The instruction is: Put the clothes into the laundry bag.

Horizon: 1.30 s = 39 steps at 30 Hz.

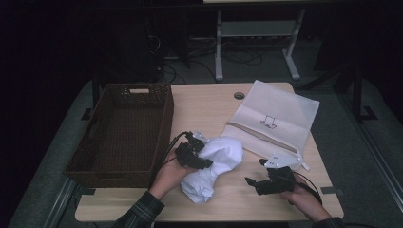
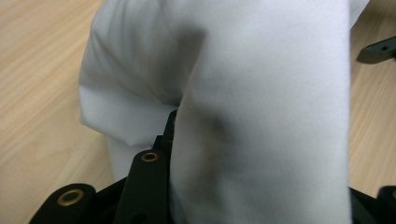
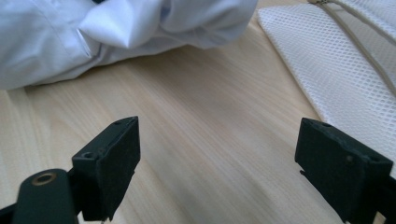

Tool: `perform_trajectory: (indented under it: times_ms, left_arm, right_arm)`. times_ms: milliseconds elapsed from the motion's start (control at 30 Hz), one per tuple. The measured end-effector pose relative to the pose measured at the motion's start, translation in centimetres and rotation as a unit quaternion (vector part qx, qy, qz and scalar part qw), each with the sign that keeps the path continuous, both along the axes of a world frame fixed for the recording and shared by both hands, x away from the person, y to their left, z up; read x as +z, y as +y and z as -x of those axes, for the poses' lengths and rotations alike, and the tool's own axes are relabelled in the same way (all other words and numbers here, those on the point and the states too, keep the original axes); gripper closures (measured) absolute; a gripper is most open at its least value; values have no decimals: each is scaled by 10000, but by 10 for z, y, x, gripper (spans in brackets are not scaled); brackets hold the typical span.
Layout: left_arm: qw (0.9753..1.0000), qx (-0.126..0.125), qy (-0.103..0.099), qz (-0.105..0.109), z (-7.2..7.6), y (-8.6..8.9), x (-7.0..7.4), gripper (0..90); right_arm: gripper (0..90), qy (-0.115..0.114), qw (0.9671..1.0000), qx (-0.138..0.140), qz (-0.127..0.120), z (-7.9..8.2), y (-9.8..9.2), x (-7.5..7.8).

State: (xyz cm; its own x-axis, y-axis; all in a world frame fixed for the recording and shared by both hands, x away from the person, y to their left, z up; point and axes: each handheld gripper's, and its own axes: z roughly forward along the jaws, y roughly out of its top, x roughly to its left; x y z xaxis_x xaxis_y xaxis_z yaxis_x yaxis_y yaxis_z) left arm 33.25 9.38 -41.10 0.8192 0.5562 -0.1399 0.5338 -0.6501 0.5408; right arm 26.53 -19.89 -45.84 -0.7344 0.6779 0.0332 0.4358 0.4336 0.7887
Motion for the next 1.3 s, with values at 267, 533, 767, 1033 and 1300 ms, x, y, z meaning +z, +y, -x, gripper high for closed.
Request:
perform_trajectory:
  times_ms: [267, 533, 767, 1033, 1300]
  left_arm:
    - [9999, 17, 117, -51, 1, 2, -15, 633]
    - [10000, 45, 66, -59, 5, 4, -20, 612]
    - [9999, 8, 63, -94, 7, 3, -24, 586]
    - [9998, -153, 38, -153, 6, 2, -27, 569]
    - [9996, -207, 21, -169, 5, 2, -29, 554]
  right_arm:
    - [132, 163, 9996, 229, 56, 1, -2, 3]
    - [136, 496, 9973, 503, 223, 0, -5, 5]
    - [154, 526, 9975, 429, 207, -4, -11, 8]
    - [241, 522, 9984, 219, 78, -16, -22, 17]
    - [274, 465, 9988, 106, 99, -38, -30, 28]
